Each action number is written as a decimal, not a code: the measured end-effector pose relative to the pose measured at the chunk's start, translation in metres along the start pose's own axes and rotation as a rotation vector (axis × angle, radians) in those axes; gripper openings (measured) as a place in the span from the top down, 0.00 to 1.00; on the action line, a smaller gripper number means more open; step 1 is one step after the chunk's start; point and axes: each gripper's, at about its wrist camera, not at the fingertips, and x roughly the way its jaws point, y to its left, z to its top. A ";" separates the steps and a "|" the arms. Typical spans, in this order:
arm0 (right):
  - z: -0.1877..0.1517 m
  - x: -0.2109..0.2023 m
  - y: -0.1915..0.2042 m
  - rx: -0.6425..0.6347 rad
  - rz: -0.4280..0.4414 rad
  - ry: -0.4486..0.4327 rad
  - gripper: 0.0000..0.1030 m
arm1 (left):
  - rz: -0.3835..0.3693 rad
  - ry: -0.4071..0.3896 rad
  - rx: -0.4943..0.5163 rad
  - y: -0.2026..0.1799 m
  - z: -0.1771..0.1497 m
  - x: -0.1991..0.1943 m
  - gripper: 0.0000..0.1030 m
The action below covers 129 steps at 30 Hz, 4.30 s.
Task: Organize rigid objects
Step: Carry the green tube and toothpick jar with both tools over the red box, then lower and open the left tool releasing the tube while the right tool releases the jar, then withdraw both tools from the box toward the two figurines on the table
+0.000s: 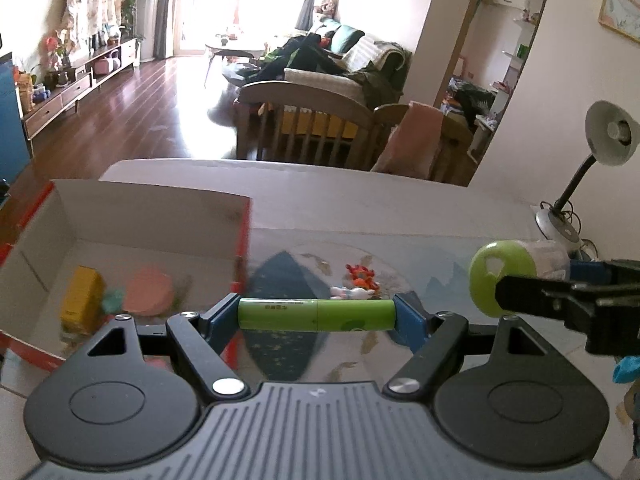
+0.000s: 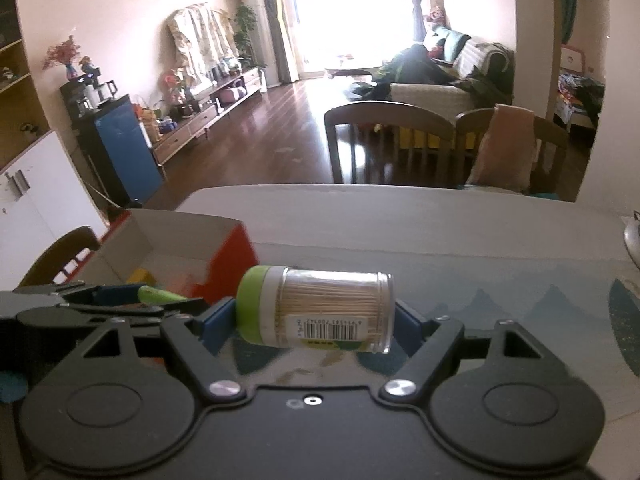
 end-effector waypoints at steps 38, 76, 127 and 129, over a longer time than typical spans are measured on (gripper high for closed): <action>-0.002 0.147 0.196 -0.186 0.027 0.148 0.21 | 0.120 0.063 0.048 0.210 0.061 0.038 0.21; -0.007 0.219 0.196 -0.209 0.002 0.304 0.20 | 0.136 0.452 0.148 0.210 0.051 0.184 0.21; -0.005 0.005 0.109 -0.087 0.108 -0.117 0.02 | 0.008 0.035 0.134 0.121 0.043 -0.027 0.16; -0.009 -0.001 0.098 -0.092 0.094 -0.119 0.02 | 0.001 0.023 0.136 0.111 0.039 -0.030 0.16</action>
